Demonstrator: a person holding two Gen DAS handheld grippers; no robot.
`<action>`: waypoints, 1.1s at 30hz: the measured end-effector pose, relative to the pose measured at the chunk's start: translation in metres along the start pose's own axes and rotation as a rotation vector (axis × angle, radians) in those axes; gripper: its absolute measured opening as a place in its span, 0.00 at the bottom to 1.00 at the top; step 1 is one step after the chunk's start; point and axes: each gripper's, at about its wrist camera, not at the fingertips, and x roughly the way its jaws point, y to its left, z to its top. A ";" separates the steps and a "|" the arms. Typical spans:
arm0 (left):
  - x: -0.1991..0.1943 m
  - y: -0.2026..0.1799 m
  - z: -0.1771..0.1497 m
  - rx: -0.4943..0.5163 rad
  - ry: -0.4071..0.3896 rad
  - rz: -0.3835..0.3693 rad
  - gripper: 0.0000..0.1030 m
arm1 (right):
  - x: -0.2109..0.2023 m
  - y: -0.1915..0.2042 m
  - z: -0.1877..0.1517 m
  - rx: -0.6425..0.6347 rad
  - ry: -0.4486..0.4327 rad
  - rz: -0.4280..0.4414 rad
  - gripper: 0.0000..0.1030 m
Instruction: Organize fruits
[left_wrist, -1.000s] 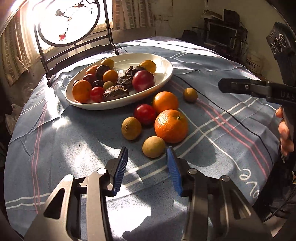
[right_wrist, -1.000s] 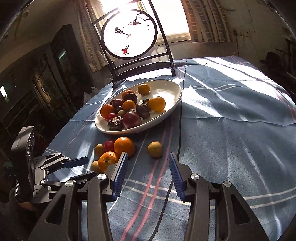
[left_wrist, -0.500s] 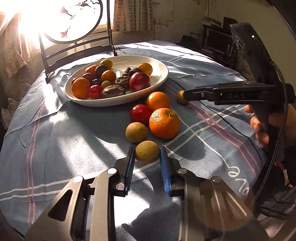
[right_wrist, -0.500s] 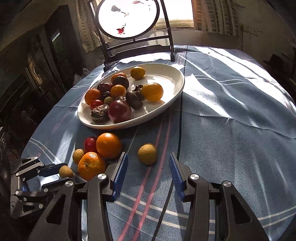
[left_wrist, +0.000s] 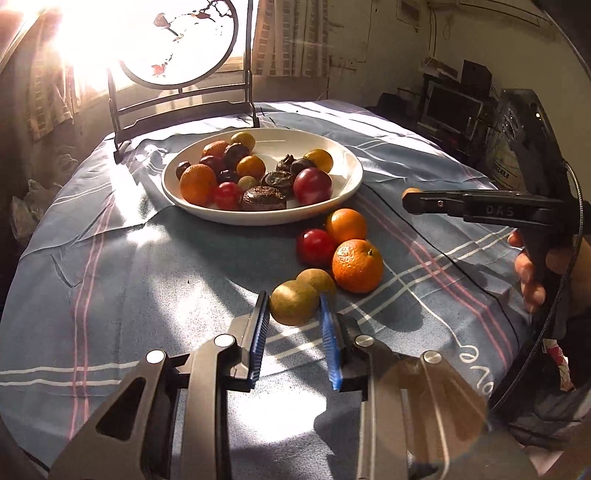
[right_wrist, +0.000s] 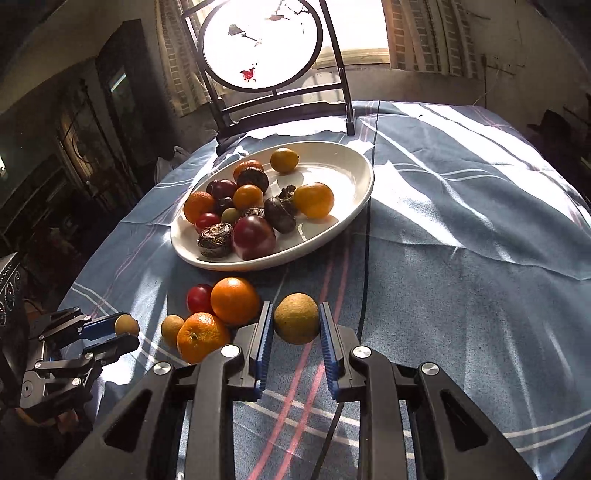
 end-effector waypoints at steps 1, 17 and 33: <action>0.000 0.002 0.006 0.001 -0.009 0.006 0.25 | -0.005 -0.001 0.005 -0.002 -0.014 0.001 0.24; 0.088 0.049 0.119 -0.111 0.000 0.067 0.34 | 0.065 0.015 0.123 0.003 -0.036 0.077 0.33; 0.032 -0.016 0.027 0.140 0.090 -0.026 0.52 | -0.015 0.002 0.020 0.005 -0.060 0.045 0.43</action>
